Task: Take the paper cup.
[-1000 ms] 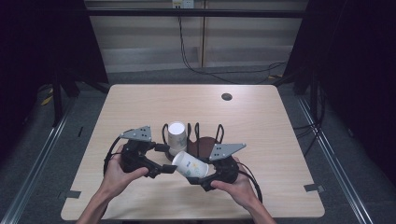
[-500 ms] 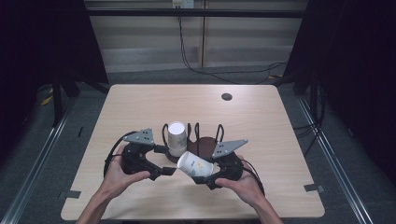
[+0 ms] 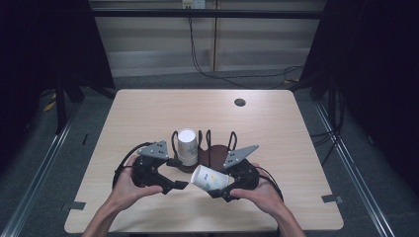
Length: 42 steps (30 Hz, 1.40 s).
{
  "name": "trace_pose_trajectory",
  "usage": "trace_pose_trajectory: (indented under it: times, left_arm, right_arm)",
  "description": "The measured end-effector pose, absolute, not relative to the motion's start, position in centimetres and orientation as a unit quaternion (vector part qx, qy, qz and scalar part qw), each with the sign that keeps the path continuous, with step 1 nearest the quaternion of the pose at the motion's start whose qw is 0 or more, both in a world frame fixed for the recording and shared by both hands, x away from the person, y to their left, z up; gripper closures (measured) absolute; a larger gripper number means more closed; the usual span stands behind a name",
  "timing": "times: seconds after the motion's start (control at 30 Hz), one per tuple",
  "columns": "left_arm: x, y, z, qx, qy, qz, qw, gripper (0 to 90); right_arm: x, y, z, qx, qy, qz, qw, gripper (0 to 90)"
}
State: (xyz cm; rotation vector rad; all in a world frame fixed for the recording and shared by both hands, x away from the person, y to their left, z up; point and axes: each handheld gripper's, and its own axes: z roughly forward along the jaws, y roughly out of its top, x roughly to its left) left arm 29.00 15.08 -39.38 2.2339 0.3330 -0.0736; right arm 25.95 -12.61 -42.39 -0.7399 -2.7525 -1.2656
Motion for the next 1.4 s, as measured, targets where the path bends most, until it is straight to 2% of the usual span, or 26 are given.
trace_pose_trajectory:
  times: [0.37, 0.63, 1.0, 1.1, 1.4]
  left_arm:
    - [28.5, 14.1, -39.7, 0.904, 0.108, -0.025, 0.413, 22.8]
    - [28.2, 13.2, -40.5, 0.920, 0.102, -0.027, 0.379, 20.7]
    - [27.8, 12.4, -41.3, 0.932, 0.085, -0.034, 0.350, 20.9]
    - [27.5, 12.1, -41.5, 0.935, 0.079, -0.034, 0.345, 24.2]
    - [27.2, 11.2, -42.1, 0.946, 0.073, -0.037, 0.315, 20.2]
  right_arm:
    - [26.0, -12.9, -41.9, -0.231, -0.899, -0.371, 0.011, 27.3]
    - [25.5, -12.0, -42.0, -0.204, -0.921, -0.332, 0.003, 27.5]
    - [25.3, -11.0, -42.6, -0.191, -0.937, -0.293, 0.006, 27.6]
    - [25.3, -10.8, -42.6, -0.188, -0.938, -0.291, 0.003, 27.6]
    - [25.1, -10.1, -42.9, -0.175, -0.943, -0.283, 0.007, 27.7]
